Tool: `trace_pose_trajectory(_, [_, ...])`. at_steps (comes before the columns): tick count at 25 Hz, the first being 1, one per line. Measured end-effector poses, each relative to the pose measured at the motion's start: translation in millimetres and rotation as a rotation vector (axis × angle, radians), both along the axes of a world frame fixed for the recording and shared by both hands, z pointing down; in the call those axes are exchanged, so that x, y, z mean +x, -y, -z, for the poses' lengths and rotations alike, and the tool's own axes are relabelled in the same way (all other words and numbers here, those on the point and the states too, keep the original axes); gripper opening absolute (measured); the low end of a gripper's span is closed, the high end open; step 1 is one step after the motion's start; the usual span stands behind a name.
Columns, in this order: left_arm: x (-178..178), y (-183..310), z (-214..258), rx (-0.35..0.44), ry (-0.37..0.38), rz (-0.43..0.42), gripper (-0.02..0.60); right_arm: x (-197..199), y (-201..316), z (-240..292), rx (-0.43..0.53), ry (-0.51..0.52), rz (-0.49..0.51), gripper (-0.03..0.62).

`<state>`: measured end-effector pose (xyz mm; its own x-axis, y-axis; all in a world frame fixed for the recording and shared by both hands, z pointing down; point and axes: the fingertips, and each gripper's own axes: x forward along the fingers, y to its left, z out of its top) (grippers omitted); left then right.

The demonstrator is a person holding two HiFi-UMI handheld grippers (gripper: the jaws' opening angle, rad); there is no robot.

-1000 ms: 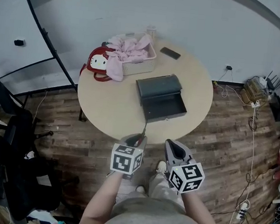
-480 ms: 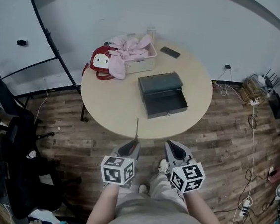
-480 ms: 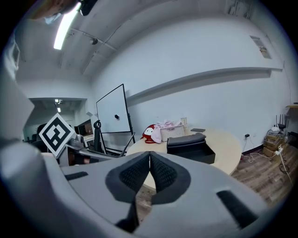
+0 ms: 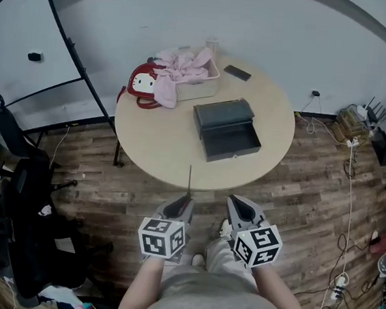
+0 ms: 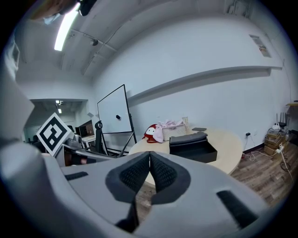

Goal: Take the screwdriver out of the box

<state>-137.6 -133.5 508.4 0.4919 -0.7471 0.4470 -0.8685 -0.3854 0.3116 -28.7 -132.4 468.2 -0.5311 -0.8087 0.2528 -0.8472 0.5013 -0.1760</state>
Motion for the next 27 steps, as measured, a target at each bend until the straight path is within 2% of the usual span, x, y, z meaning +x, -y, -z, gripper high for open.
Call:
trace_pose_trajectory(4, [3, 2, 3, 0.008, -0.001, -0.007, 0.072, 0, 1, 2, 0.014, -0.038, -0.007, 0.0])
trace_pose_trajectory(17, [9, 9, 10, 0.022, -0.018, -0.021, 0.072, 3, 5, 3, 0.025, -0.046, -0.029, 0.0])
trace_pose_trajectory(27, [11, 11, 9, 0.02, -0.002, -0.03, 0.072, 0, 8, 5, 0.034, -0.061, -0.013, 0.0])
